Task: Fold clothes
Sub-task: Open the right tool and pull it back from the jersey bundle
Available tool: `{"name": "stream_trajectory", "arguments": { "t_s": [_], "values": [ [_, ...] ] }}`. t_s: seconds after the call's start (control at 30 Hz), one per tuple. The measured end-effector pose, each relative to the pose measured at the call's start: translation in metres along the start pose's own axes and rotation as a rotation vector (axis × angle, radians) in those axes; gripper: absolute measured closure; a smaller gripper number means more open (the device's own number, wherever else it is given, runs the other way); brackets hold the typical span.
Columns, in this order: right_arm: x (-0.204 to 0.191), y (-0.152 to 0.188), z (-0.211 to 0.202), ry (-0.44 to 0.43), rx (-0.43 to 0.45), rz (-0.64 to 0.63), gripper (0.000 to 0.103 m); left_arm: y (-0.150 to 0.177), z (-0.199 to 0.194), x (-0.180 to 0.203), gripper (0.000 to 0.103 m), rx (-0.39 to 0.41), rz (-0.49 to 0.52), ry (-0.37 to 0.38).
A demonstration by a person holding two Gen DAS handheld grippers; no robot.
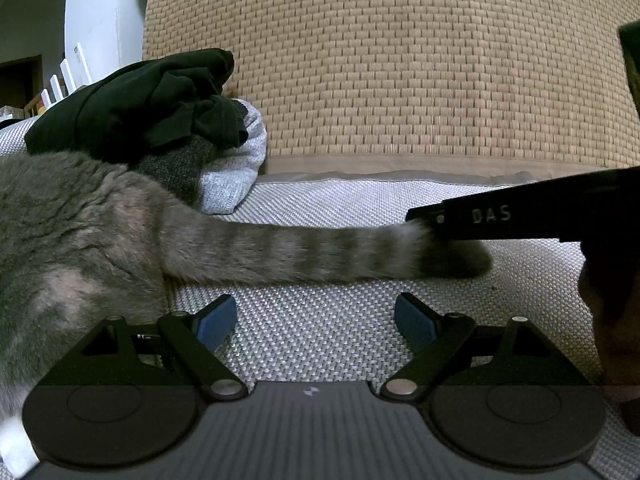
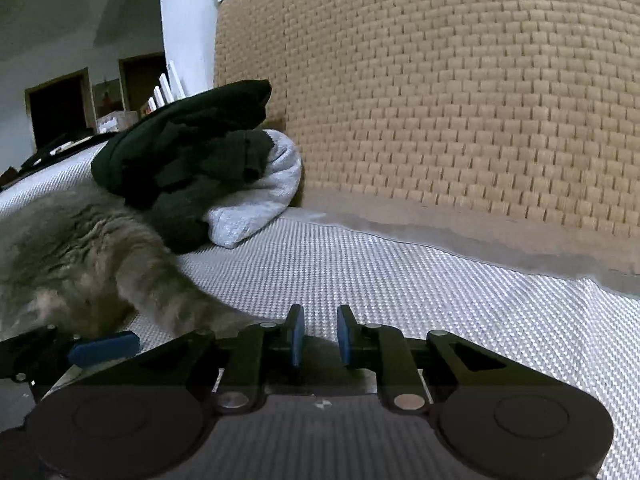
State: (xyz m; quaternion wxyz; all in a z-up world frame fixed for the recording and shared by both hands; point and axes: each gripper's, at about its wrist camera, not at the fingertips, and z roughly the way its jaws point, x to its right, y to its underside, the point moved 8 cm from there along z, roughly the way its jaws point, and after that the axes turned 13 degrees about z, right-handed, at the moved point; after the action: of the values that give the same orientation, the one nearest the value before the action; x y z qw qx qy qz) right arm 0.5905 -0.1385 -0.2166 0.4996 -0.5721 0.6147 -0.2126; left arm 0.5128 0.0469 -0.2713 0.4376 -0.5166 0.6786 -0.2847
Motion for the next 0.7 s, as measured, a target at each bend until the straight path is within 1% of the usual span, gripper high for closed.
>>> {"name": "stream_trajectory", "arguments": {
  "t_s": [0.37, 0.47, 0.57, 0.7],
  "values": [
    [0.0, 0.001, -0.012, -0.014, 0.034, -0.002, 0.082, 0.004, 0.002, 0.002, 0.013, 0.004, 0.001, -0.003],
    [0.003, 0.001, -0.016, -0.028, 0.017, 0.01, 0.082, 0.003, 0.002, 0.004, 0.013, 0.005, 0.0, -0.006],
    [0.005, 0.001, -0.023, -0.026, 0.008, -0.004, 0.082, 0.002, 0.001, 0.006, 0.013, 0.006, 0.001, -0.009],
    [0.012, 0.003, -0.042, -0.014, 0.022, -0.013, 0.082, 0.002, 0.001, 0.008, 0.013, 0.007, -0.001, -0.01]
  ]
}}
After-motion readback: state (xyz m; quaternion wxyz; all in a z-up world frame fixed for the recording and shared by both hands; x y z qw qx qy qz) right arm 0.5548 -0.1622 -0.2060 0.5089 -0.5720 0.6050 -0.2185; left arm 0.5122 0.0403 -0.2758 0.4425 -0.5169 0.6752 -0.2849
